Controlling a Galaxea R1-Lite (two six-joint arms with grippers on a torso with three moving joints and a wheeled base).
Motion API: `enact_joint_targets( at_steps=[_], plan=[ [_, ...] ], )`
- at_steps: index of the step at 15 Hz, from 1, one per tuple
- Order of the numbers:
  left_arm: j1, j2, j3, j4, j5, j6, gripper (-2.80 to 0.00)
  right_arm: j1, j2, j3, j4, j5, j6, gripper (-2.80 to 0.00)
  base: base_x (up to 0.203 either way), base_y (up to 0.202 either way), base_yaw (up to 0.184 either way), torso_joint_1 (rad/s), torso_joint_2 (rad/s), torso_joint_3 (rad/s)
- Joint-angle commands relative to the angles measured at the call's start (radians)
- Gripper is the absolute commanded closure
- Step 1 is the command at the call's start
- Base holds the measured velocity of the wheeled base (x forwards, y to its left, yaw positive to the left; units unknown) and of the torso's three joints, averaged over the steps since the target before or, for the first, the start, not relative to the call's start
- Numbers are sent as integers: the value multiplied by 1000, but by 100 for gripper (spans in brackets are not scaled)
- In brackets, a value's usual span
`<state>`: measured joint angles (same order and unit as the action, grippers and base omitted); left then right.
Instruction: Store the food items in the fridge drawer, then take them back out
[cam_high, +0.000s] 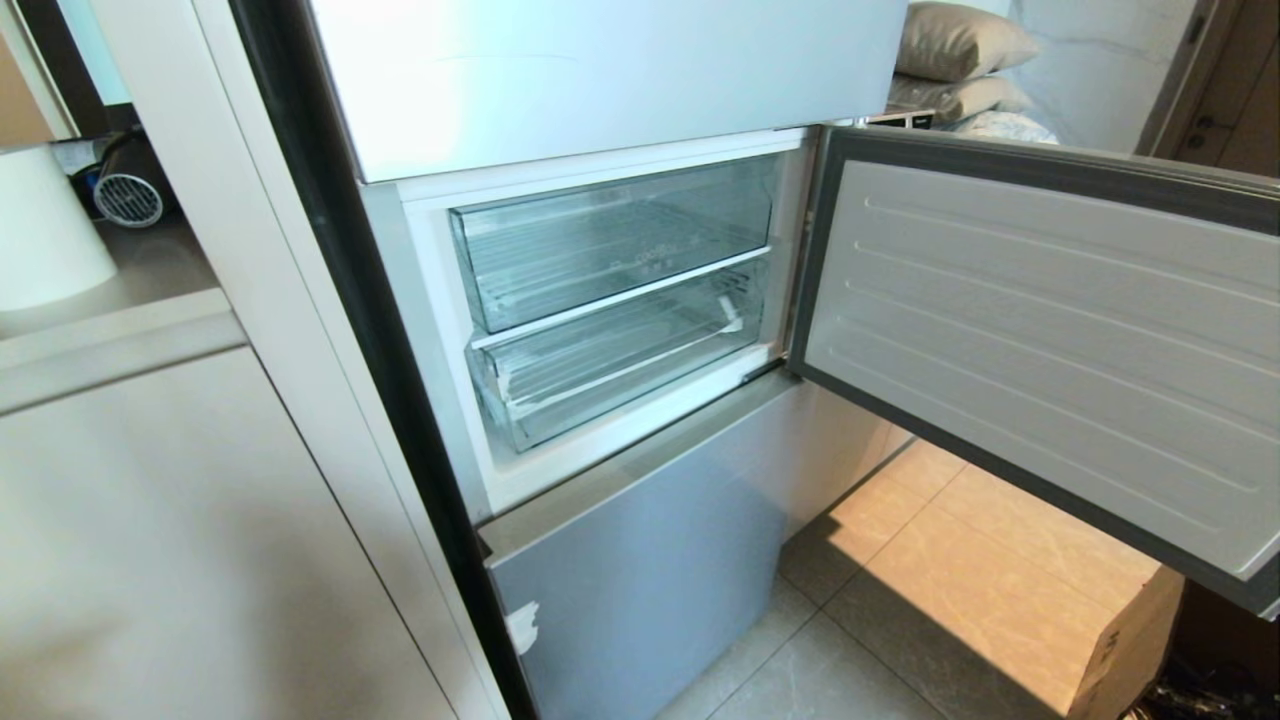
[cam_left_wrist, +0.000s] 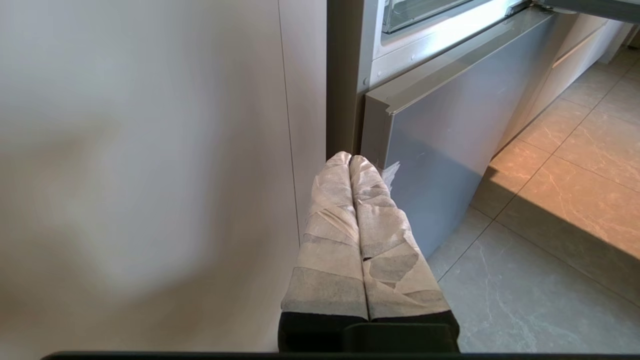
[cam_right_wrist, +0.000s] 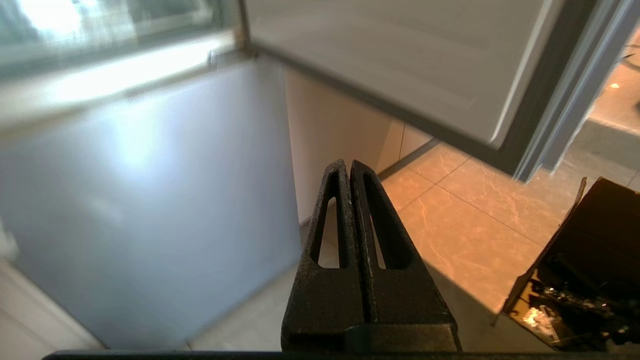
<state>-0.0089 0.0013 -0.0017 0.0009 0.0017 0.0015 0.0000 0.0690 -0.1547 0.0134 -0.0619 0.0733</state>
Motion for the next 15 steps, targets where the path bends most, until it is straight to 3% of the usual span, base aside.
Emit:
enact_joint_targets(
  at_steps=[1,3,5,6,10,11,12,15],
  plan=[
    [0,2,0,1,0,0,0,0,173,-147,1,-34,103,0,0,0,0,0,0,0],
    [0,2,0,1,0,0,0,-54,352,-294,-17,-63,317,0,0,0,0,0,0,0],
    [0,2,0,1,0,0,0,-238,503,-358,-126,-38,513,0,0,0,0,0,0,0],
    [0,2,0,1,0,0,0,-362,563,-367,-198,-9,567,0,0,0,0,0,0,0],
    [0,2,0,1,1,0,0,-892,817,-401,-521,133,739,0,0,0,0,0,0,0],
    [0,2,0,1,1,0,0,-984,888,-412,-609,158,768,0,0,0,0,0,0,0],
    [0,2,0,1,0,0,0,-1043,962,-425,-693,177,792,0,0,0,0,0,0,0],
    [0,2,0,1,0,0,0,-1118,1111,-491,-821,218,834,0,0,0,0,0,0,0]
  ],
)
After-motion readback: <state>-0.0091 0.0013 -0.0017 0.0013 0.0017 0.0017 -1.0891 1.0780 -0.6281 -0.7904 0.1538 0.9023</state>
